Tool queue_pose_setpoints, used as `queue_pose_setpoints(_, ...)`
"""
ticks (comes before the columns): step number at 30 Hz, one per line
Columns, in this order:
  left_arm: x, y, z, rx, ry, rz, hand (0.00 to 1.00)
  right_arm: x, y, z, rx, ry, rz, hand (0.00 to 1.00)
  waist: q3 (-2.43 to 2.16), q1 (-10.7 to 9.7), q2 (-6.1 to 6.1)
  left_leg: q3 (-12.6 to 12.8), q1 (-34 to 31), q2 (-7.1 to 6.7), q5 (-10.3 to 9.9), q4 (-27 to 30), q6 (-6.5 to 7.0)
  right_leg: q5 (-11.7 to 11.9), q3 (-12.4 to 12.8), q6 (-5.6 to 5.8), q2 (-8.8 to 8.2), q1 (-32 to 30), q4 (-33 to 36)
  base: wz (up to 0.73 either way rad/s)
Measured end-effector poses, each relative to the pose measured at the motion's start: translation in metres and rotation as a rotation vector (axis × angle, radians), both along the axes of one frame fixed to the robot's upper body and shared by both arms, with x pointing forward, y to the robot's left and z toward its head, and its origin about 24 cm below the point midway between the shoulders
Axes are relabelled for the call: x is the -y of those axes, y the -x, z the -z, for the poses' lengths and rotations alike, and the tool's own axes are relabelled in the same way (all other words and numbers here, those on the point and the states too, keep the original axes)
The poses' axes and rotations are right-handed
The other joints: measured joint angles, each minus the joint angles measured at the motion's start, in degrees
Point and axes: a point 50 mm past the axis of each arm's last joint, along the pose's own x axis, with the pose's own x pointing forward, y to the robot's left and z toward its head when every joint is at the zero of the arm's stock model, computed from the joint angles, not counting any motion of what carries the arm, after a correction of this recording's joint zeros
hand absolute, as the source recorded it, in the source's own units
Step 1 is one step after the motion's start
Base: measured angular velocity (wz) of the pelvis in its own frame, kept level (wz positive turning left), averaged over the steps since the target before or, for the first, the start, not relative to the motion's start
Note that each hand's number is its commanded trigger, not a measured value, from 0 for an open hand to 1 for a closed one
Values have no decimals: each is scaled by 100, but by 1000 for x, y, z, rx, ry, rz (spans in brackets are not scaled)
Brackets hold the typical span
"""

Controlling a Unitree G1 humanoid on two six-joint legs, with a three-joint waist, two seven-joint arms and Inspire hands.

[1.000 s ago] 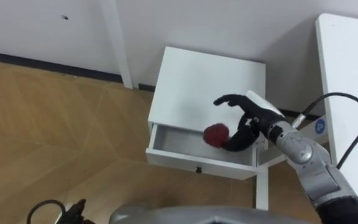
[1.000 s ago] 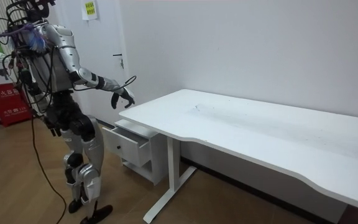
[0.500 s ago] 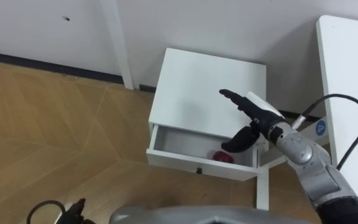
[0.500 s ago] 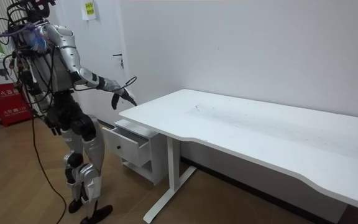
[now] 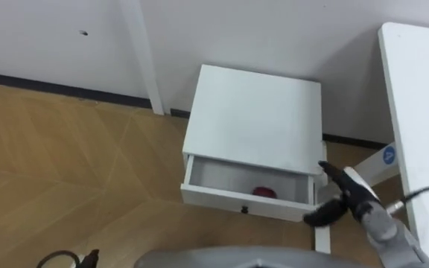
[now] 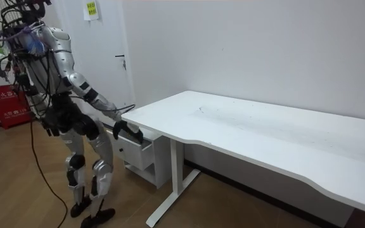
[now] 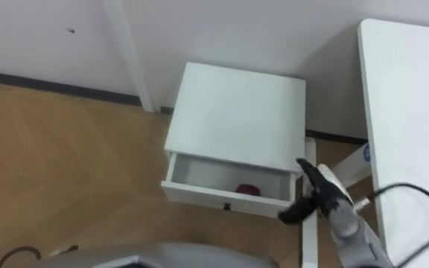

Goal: Put apple and close drawer

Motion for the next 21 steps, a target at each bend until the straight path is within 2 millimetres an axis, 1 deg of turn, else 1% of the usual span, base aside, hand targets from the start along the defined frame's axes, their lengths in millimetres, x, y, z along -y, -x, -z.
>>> queue_pose_setpoints(1, -2, -2, -1, 3, -4, 1, 0, 2, 8, 2, -28, 6, 14, 0, 5, -23, -6, 11, 3, -24, -35, 47, 48, 154, 72, -22, -96, -252, 478, 32)
queue_pose_setpoints(2, -4, -5, -2, 10, -9, 6, 0, 5, 22, 5, -82, 19, 30, 0, -13, -47, 72, -22, 24, -49, -90, 190, 128, 778, 272, -31, -183, -792, 1305, 6)
queue_pose_setpoints(3, -5, -6, -2, 14, -11, 10, 0, 5, 30, 8, -120, 19, 37, 0, -11, -93, 207, -39, -26, 22, -157, 328, 210, 1803, 496, 17, -153, -1358, 2068, -3)
queue_pose_setpoints(4, -7, -7, -3, 17, -17, 11, 0, 3, 32, 10, -128, 11, 42, 0, 16, -108, 268, -49, -81, 34, -188, 413, 252, 2122, 625, -14, -138, -1730, 2556, 0)
queue_pose_setpoints(5, -13, -7, -4, 7, -30, 12, 0, -3, 35, 12, -137, -10, 44, 0, 41, -148, 265, -59, -212, 51, -254, 635, 316, 1827, 827, -69, -68, -2563, 4116, 0)
queue_pose_setpoints(6, -15, -11, -5, 7, -37, 19, 0, -5, 34, 13, -139, -23, 37, 0, 41, -176, 338, -65, -374, 139, -280, 789, 343, 1395, 804, -109, 40, -3164, 5352, 5)
queue_pose_setpoints(7, -15, -13, -5, 8, -37, 20, 0, -5, 35, 14, -140, -29, 43, 0, 55, -191, 393, -75, -422, 189, -291, 846, 359, 1238, 741, -119, 70, -3385, 5825, 0)
queue_pose_setpoints(8, -15, -16, -5, 9, -42, 20, 0, -6, 38, 15, -151, -38, 63, 0, 81, -178, 436, -94, -487, 228, -309, 908, 387, 1002, 712, -138, 99, -3712, 6478, 12)
queue_pose_setpoints(9, -16, -13, -5, -6, -47, 16, 0, -7, 43, 17, -167, -47, 85, 0, 86, -193, 438, -123, -509, 221, -330, 942, 408, 860, 729, -147, 41, -3805, 6702, 13)
queue_pose_setpoints(10, -17, -11, -5, -15, -48, 14, 0, -7, 46, 18, -181, -51, 96, 0, 92, -202, 446, -146, -490, 206, -343, 945, 420, 829, 741, -140, -3, -3778, 6662, 19)
queue_pose_setpoints(11, -17, -2, -4, -36, -50, 5, 0, -8, 50, 19, -203, -55, 112, 0, 89, -219, 434, -181, -444, 194, -372, 946, 396, 795, 743, -106, -75, -3513, 6218, 18)
queue_pose_setpoints(12, -18, 4, -4, -49, -52, 1, 0, -9, 54, 20, -213, -68, 152, 0, 95, -217, 433, -236, -407, 189, -375, 927, 375, 761, 704, -57, -78, -3026, 5151, 15)
queue_pose_setpoints(13, -18, 10, -4, -64, -53, -3, 0, -9, 57, 21, -222, -72, 171, 0, 98, -210, 426, -246, -375, 188, -371, 890, 334, 734, 669, -24, -58, -2693, 4448, 8)
queue_pose_setpoints(14, -19, 20, -4, -93, -56, -13, 0, -9, 61, 22, -242, -74, 195, 0, 96, -196, 374, -249, -294, 146, -357, 777, 155, 656, 568, 23, -1, -1963, 2854, 0)
queue_pose_setpoints(15, -19, 26, -4, -113, -58, -22, 0, -9, 64, 22, -257, -69, 197, 0, 79, -144, 287, -221, -214, 75, -290, 539, -167, 583, 569, -3, 135, -1304, 1330, -6)
queue_pose_setpoints(16, -19, 28, -4, -121, -59, -26, 0, -10, 64, 23, -260, -65, 192, 0, 66, -133, 257, -233, -146, 46, -196, 338, -376, 548, 599, -35, 259, -997, 645, -5)
queue_pose_setpoints(17, -21, 25, -5, -116, -72, -22, 0, -14, 62, 24, -255, -64, 191, 0, -25, -61, 3, -282, -217, -7, -173, 401, -614, 459, 686, -24, 291, -648, -318, -6)
queue_pose_setpoints(18, -26, 7, -7, -59, -96, 5, 0, -15, 59, 25, -243, -55, 189, 0, 55, 58, 22, -452, -532, 228, -638, 1058, -325, 346, 766, 151, 280, -612, -693, -20)
queue_pose_setpoints(19, -26, 3, -8, -45, -106, 7, 0, -16, 58, 25, -245, -54, 192, 0, 89, 148, -60, -372, -626, 173, -669, 1176, -145, 283, 820, 237, 240, -549, -890, -49)
queue_pose_setpoints(20, -26, 6, -8, -43, -116, -15, 0, -18, 51, 26, -236, -56, 182, 0, 70, 230, -150, -308, -565, 153, -715, 1156, -162, 277, 878, 267, 268, -261, -1425, -44)
queue_pose_setpoints(21, -22, 3, -7, -30, -108, -21, 0, -17, 51, 25, -233, -52, 177, 0, 36, 222, -193, -275, -391, 166, -657, 905, -260, 423, 845, 167, 354, 62, -1903, -34)
